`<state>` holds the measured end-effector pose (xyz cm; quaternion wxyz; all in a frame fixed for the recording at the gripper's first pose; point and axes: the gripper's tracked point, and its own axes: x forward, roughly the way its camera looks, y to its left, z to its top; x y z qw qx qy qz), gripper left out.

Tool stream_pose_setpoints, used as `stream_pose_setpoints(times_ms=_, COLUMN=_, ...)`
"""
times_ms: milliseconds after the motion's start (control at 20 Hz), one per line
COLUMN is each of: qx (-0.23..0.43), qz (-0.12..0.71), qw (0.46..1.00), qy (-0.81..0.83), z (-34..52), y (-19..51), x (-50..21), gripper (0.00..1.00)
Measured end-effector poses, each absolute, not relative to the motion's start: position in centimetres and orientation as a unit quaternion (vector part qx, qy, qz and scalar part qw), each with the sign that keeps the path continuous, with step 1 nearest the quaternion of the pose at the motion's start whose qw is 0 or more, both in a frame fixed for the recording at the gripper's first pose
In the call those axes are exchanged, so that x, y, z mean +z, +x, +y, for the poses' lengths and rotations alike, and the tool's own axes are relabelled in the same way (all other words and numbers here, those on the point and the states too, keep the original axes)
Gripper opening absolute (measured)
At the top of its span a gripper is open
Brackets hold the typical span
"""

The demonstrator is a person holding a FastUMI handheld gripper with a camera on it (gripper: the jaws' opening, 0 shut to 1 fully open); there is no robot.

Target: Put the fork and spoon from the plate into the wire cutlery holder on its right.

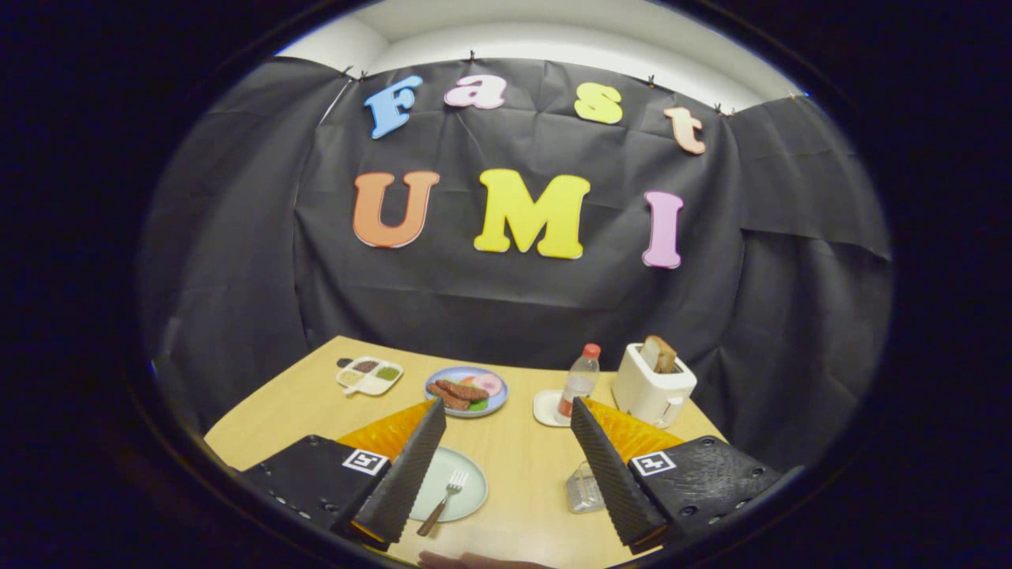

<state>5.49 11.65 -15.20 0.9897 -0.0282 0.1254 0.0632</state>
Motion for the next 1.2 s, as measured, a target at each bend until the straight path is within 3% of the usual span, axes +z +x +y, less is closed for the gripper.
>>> stream_pose_setpoints(times_ms=400, qx=0.085, qz=0.283, qw=0.954, qy=-0.045, z=16.7, y=5.1, x=-29.9, gripper=0.92)
stream_pose_setpoints(times_ms=700, qx=0.086, qz=0.296, qw=0.95, qy=-0.039, z=18.4, y=4.9, x=-32.5, gripper=0.92)
stream_pose_setpoints(times_ms=850, qx=0.089, qz=0.327, qw=0.94, qy=-0.048, z=19.0, y=4.8, x=-34.9, gripper=0.84)
stream_pose_setpoints(times_ms=1100, qx=0.072, qz=0.401, qw=0.913, qy=-0.03, z=19.8, y=5.9, x=-38.9, gripper=0.56)
stream_pose_setpoints(times_ms=1200, qx=0.073, qz=0.419, qw=0.905, qy=-0.02, z=20.3, y=6.4, x=-39.7, gripper=0.5)
